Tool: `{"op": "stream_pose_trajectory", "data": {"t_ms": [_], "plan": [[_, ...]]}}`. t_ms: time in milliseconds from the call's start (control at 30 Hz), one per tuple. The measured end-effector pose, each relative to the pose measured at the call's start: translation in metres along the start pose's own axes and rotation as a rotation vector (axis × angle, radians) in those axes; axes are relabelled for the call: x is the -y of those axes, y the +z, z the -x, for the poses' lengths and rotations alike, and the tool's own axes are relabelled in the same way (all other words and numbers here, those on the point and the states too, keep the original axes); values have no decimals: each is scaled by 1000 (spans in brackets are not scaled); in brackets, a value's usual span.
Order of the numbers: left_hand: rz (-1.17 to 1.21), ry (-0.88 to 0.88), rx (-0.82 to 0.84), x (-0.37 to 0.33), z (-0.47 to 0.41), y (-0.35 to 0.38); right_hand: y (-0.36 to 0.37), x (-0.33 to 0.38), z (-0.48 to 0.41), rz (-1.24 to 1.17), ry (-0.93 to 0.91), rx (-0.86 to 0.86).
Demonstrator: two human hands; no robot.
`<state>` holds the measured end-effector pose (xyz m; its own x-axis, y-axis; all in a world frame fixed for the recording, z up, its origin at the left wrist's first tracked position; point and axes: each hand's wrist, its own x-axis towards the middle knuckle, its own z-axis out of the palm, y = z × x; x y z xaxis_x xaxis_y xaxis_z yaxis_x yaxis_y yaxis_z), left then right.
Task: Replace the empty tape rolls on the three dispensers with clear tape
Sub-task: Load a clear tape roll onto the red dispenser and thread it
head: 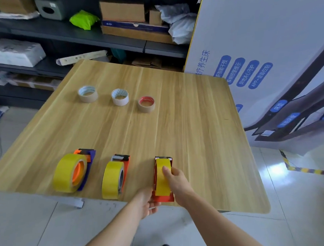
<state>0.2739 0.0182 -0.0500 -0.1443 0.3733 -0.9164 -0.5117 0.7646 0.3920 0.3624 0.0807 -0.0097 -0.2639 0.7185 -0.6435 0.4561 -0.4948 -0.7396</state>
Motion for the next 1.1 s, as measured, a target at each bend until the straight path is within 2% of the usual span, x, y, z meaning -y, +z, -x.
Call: {"op": "stream_pose_trajectory", "data": {"t_ms": [200, 267, 333, 400, 433, 533, 600, 700, 867, 1100], "plan": [[20, 1, -6, 2, 0, -3, 5, -11, -3, -53, 24, 13], [-92, 2, -17, 0, 4, -2, 5, -16, -7, -59, 24, 16], [-285, 14, -114, -3, 6, -2, 5, -18, -8, -64, 22, 16], [-475, 150, -275, -5, 5, -3, 4, -21, -8, -85, 21, 14], [-474, 266, -312, -7, 4, -3, 4, -21, -8, -94, 21, 15], [-292, 570, -197, -14, 17, -6, -1, -22, -10, -94, 3, -27], [-360, 640, -97, -19, 21, -8, -6, -20, -11, -112, -7, -57], [-553, 644, -106, -20, 14, -14, -11, -15, -12, -120, -22, -81], [-737, 631, -199, -30, 19, -11, -8, -8, -13, -49, -55, -136], [-1022, 651, -273, -41, 38, -7, -11, 6, -1, 381, -147, -125]]}}
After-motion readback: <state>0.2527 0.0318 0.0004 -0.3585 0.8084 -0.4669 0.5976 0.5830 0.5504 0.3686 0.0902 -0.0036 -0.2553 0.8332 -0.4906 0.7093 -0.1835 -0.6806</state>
